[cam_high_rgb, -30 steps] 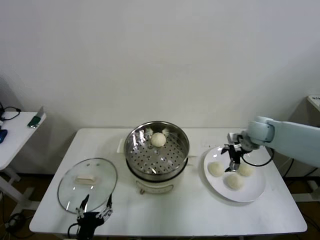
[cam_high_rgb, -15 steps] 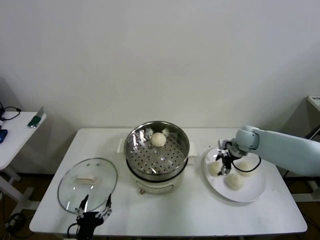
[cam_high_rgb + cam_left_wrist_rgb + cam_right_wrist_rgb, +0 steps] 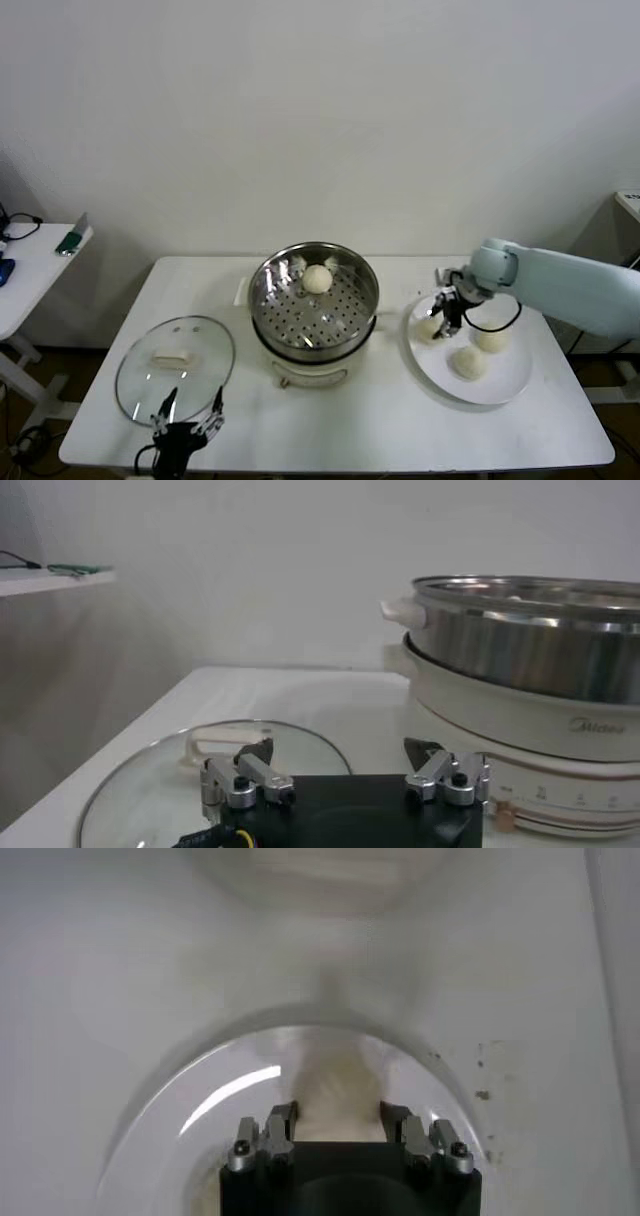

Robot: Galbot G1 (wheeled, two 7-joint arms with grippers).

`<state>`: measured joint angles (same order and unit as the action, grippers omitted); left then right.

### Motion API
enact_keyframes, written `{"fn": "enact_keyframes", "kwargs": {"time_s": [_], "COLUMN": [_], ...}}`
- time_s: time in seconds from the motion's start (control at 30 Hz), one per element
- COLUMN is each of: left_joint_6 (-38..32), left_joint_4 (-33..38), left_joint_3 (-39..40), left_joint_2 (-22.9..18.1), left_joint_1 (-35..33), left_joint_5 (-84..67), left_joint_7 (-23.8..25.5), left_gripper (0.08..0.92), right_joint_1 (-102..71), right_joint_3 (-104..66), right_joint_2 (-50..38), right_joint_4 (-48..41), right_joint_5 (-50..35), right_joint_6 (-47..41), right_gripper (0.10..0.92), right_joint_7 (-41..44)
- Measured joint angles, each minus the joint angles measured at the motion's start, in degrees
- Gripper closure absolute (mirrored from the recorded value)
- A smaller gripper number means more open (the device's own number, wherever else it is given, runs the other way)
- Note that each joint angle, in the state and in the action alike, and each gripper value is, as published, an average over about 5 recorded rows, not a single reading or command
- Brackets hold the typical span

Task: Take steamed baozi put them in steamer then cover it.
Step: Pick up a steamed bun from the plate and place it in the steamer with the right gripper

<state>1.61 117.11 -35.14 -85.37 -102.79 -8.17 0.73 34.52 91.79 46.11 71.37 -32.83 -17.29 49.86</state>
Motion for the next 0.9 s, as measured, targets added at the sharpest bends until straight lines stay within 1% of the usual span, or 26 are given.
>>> {"fn": "enact_keyframes", "kwargs": {"time_s": [0.2,0.4,0.63,0.9], "left_joint_6": [-0.13,-0.17,0.05,0.18], "left_joint_4": [0.04,0.08,0.74,1.40], "left_joint_3": [0.35,0.59,0.56,0.12], "left_joint_2": [0.46,0.67,0.64,0.52], "left_joint_1": [-0.03,0.15,0.20,-0.15], "left_joint_5": [0.03,0.05,0.23,0.14], "left_joint_7": [0.01,0.00,0.02,0.05], "left_gripper": [0.177,0.177,0.177,0.177], "right_joint_1": [14.32,22.52,22.72,17.17], "right_joint_3": [5.26,5.61,1.97,0.32], "right_joint_2": [2.30,6.83,15.76,26.20], "right_joint_4": [3.48,8.25,10.37,6.85], "right_joint_5": [-6.76,-14.60,-21.23,-22.53], "right_joint_6": [0.41,-1.36,-5.23,-7.98], "right_gripper": [0.445,0.440,0.444,0.441], "right_joint_7": [3.20,2.99,-1.29,-5.40]}}
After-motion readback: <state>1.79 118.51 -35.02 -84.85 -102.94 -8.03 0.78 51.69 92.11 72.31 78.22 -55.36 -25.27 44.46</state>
